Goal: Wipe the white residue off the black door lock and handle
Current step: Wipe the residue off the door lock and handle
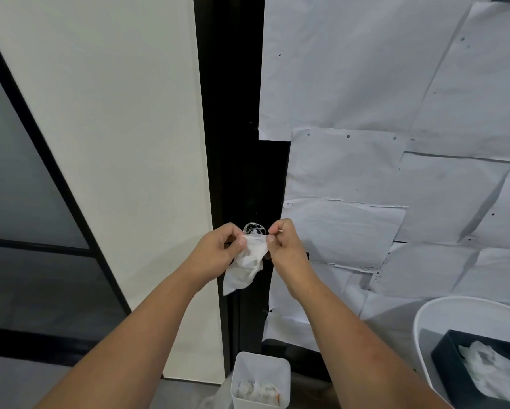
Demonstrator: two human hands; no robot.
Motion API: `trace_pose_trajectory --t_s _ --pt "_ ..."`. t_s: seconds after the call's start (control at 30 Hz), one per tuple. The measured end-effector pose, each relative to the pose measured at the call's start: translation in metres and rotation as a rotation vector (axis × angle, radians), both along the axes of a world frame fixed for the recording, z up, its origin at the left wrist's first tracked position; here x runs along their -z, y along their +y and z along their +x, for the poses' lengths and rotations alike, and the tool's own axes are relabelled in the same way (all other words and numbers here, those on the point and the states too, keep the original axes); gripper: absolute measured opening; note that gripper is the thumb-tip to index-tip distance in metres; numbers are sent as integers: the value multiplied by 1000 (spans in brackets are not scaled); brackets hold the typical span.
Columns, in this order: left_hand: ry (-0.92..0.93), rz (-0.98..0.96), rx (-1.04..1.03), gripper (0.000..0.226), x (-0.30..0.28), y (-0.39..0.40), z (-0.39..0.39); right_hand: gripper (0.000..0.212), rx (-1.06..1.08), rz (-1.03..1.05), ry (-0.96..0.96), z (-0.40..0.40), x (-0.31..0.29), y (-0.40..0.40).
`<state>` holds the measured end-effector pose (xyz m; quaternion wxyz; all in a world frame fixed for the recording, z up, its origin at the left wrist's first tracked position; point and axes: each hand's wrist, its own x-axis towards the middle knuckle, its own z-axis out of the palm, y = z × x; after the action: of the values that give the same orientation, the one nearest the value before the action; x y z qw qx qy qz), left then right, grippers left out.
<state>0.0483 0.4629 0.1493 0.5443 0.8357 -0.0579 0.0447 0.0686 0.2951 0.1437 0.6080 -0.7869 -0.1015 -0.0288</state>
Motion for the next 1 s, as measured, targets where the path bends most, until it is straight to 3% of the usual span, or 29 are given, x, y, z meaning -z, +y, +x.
trace_pose_trajectory --t_s 0.17,0.27,0.37,0.6,0.73,0.87,1.0 --pt "-25 10 -112 13 -1 -8 -1 25 47 -25 28 -4 2 -1" --pt "-64 32 -229 12 -1 -10 2 2 56 -25 98 -9 2 5" --pt "-67 7 -287 12 -4 -12 3 21 -46 -45 227 -14 7 12" --pt "-9 -125 -334 15 -5 -3 6 20 70 -12 249 -10 15 6" --pt "-1 -190 -398 20 -4 6 8 27 45 -103 292 -12 22 1" --pt "17 -131 -387 22 1 0 5 25 9 -146 365 -15 28 4" --pt "61 -67 -340 26 5 -4 3 10 -59 -319 255 -17 25 6"
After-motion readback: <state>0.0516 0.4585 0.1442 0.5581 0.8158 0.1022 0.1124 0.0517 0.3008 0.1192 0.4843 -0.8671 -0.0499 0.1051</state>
